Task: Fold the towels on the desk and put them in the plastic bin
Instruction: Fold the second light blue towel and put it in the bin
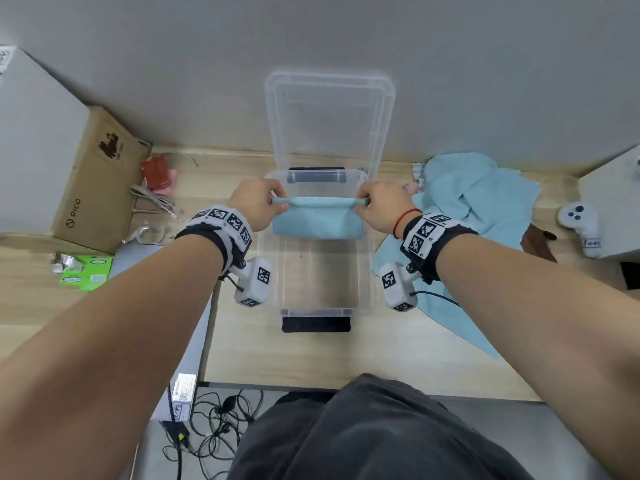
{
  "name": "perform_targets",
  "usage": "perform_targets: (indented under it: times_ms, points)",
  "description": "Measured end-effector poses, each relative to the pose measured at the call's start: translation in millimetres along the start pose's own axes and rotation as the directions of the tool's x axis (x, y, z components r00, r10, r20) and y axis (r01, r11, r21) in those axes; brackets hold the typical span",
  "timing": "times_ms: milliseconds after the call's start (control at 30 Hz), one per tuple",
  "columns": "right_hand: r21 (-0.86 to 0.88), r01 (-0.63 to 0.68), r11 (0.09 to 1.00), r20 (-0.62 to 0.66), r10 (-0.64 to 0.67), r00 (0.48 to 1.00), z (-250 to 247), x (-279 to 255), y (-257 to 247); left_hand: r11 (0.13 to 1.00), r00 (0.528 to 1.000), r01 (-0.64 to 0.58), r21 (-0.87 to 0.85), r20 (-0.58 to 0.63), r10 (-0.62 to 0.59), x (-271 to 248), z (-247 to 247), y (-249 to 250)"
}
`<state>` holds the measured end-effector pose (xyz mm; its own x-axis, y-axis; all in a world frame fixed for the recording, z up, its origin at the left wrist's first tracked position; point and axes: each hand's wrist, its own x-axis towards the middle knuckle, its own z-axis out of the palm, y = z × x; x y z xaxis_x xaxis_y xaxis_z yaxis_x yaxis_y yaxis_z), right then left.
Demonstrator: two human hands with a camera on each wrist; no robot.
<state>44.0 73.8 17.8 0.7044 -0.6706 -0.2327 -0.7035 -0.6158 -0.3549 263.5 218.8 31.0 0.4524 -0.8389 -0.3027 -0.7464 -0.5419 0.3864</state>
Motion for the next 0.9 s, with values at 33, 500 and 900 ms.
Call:
perform_targets:
  times_ms: [33,500,900]
  points:
    - [-0.069,-0.005,0.998,-0.020,0.004,1.000,4.7,5.5,-1.3,1.000,1.000,-0.011,0.021,0.014,0.011,7.3,3.4,-3.4]
    - [-0.515,-0.066,0.855,-0.071,0.034,0.997,46.9,47.8,-21.6,0.649,0.951,-0.296,0.701,0.280,0.130,67.5,30.7,-12.0]
    - [-0.537,-0.134,0.833,-0.156,0.058,0.986,57.5,53.7,-21.4,0.660,0.956,-0.270,0.701,0.276,0.098,64.0,31.3,4.5]
